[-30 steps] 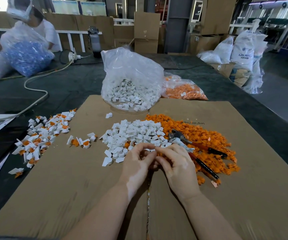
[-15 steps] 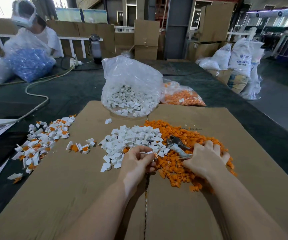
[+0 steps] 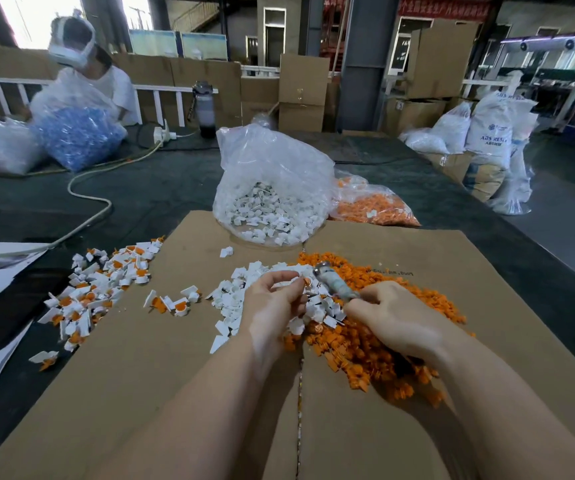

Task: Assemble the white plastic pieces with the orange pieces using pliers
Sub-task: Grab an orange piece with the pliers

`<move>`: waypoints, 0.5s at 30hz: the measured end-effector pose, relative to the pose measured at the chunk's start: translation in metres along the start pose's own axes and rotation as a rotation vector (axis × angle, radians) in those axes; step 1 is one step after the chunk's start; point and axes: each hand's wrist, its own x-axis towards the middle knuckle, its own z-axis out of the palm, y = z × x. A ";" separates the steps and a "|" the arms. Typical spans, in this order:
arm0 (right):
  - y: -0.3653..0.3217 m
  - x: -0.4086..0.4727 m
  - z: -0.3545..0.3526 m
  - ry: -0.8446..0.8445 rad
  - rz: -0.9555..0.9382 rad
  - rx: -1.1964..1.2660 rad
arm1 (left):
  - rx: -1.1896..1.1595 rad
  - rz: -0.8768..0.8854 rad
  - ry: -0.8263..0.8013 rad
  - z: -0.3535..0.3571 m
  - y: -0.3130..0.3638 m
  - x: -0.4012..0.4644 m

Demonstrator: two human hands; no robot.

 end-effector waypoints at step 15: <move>-0.016 -0.006 0.003 -0.192 0.017 0.127 | 0.035 -0.008 0.082 0.002 0.013 0.001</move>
